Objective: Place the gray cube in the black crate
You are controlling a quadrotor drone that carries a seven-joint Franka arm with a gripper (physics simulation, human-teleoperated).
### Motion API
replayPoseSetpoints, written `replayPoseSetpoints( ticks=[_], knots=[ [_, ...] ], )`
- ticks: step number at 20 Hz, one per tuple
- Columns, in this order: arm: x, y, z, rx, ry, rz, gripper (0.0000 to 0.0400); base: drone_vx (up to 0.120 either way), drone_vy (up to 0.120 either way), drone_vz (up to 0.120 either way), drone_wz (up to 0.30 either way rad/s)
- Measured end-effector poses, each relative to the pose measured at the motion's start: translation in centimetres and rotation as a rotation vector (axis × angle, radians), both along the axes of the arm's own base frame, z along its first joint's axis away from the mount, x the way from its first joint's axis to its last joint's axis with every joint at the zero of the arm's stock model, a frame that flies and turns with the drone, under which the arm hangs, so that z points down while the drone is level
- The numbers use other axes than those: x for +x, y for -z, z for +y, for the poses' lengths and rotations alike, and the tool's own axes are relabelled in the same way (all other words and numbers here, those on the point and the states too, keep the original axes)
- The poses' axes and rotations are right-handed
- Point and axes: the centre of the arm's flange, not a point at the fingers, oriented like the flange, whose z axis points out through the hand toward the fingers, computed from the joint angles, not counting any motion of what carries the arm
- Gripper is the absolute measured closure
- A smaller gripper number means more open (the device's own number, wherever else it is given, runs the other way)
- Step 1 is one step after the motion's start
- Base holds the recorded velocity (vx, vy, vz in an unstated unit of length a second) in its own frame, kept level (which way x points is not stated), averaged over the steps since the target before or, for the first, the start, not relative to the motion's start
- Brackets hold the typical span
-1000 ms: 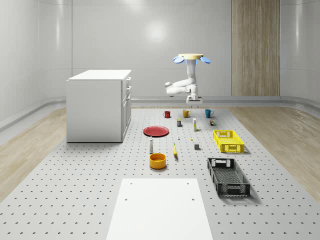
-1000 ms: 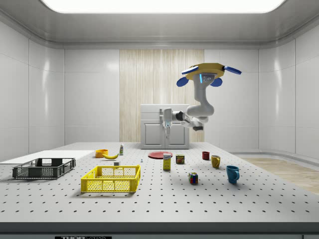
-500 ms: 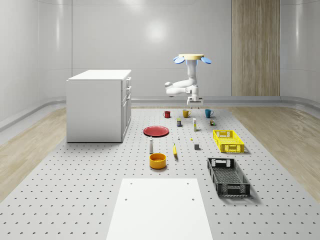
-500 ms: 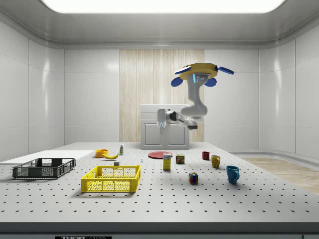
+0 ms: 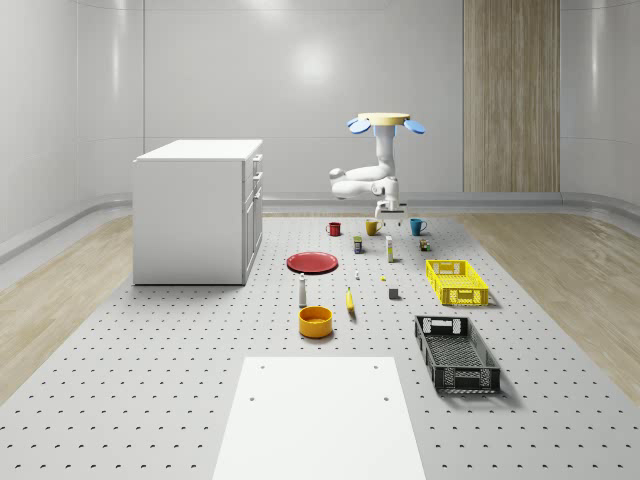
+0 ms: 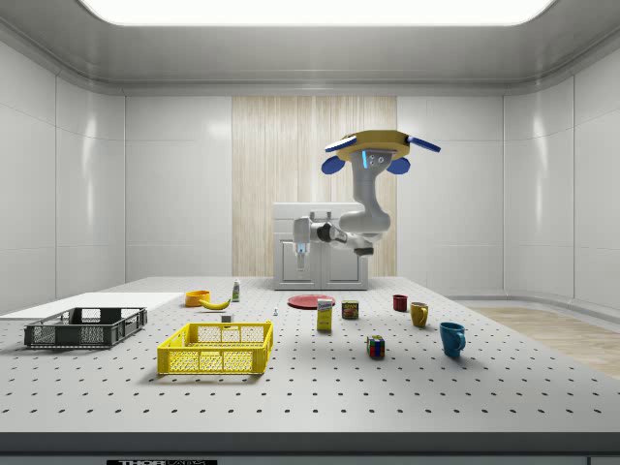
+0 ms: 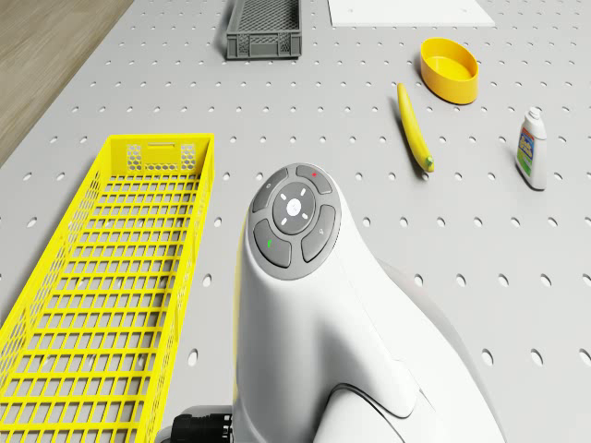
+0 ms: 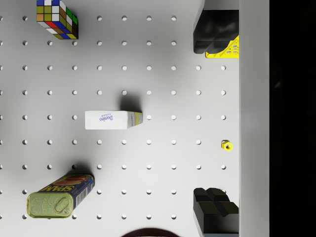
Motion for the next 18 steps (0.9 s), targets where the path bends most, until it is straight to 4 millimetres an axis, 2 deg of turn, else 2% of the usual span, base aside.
replayPoseSetpoints(
  ticks=[5, 8, 11, 12, 18],
  knots=[
    [0.00, 0.00, 0.00, 0.000, 0.000, 0.000, 0.0000, 0.120, 0.000, -0.112, 0.000],
    [0.00, 0.00, 0.00, 0.000, 0.000, 0.000, 0.0000, 0.120, 0.000, 0.000, 0.000],
    [0.00, 0.00, 0.00, 0.000, 0.000, 0.000, 0.0000, 0.120, -0.120, 0.000, 0.000],
    [0.00, 0.00, 0.00, 0.000, 0.000, 0.000, 0.0000, 0.120, 0.000, 0.000, 0.000],
    [0.00, 0.00, 0.00, 0.000, 0.000, 0.000, 0.0000, 0.120, 0.000, -0.120, 0.000]
  ],
)
